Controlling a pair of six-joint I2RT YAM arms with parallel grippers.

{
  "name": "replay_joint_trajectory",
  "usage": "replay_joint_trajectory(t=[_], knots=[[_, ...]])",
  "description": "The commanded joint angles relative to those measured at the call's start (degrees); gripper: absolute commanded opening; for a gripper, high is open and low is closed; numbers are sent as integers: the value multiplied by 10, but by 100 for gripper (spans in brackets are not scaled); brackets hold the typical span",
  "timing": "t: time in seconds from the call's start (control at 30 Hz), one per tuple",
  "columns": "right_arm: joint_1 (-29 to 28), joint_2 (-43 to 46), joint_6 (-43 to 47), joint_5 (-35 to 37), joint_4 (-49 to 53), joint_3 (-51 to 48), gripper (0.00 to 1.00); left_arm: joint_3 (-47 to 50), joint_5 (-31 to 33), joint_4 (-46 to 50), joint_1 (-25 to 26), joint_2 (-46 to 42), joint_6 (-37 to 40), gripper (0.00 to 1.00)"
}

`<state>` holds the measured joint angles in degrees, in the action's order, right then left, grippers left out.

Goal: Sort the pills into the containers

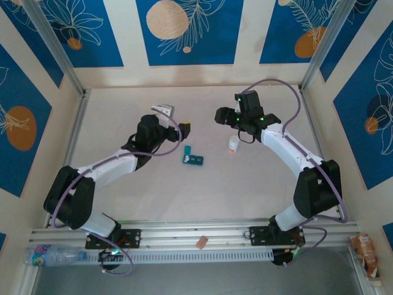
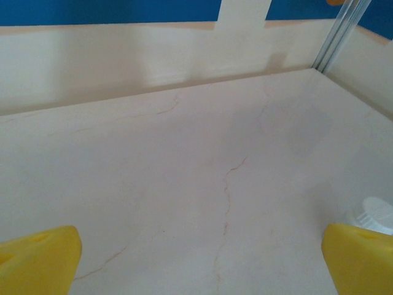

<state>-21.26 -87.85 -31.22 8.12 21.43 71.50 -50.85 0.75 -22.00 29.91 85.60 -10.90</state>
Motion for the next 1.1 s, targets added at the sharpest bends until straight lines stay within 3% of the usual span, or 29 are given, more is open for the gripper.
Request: replay_joint_trajectory(t=[0.0, 0.37, 0.73, 1.07], knots=[[-21, 3, 34, -81, 44, 19, 77, -55, 9, 58, -17, 27, 32, 100], [-81, -47, 41, -102, 58, -6, 77, -184, 9, 218, -31, 110, 89, 100], [-85, -109, 32, -100, 61, -8, 76, -268, -18, 296, -49, 206, 91, 100], [-85, -152, 26, -70, 93, 35, 75, -387, -52, 436, -57, 288, 114, 100]])
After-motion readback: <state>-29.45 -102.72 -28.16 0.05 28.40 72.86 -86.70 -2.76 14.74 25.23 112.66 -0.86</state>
